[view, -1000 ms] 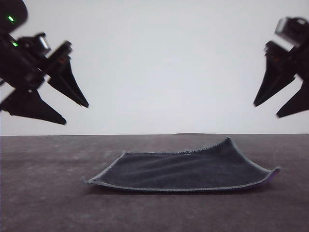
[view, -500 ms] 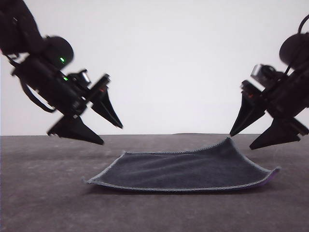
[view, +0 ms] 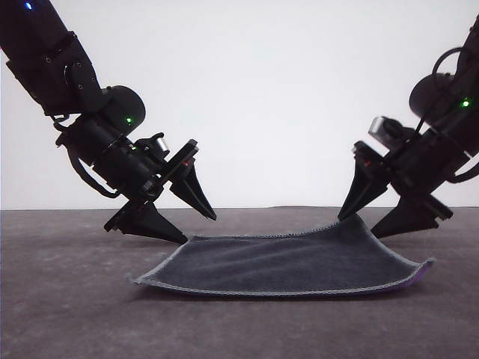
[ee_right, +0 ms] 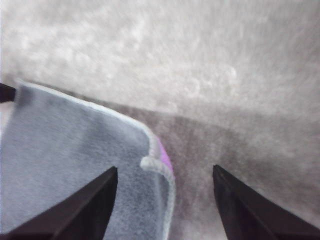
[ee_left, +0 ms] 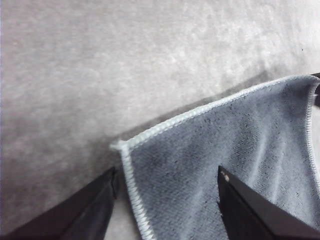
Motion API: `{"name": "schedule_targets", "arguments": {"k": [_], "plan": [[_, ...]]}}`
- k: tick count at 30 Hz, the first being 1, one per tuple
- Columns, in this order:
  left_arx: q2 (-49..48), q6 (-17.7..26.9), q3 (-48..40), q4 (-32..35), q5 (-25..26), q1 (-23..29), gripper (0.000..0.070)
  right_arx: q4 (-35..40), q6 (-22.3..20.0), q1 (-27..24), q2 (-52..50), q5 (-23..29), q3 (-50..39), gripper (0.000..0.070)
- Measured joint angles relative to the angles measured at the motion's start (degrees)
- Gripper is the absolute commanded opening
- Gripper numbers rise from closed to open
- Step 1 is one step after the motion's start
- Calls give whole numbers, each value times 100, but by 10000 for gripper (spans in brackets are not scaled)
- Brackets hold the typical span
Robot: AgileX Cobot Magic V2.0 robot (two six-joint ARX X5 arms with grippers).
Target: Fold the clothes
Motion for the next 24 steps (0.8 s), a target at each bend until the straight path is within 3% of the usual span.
{"name": "schedule_targets", "arguments": {"k": [20,22,24], "plan": [[17,-2,9,-32,183,-138,389,280,76,158,34,10,2,369],[20,-2,9,-27,193,-163,388,281,76,158,34,10,2,342],[20,-2,9,-13,193,-164,361,281,78,159,34,15,2,247]]}}
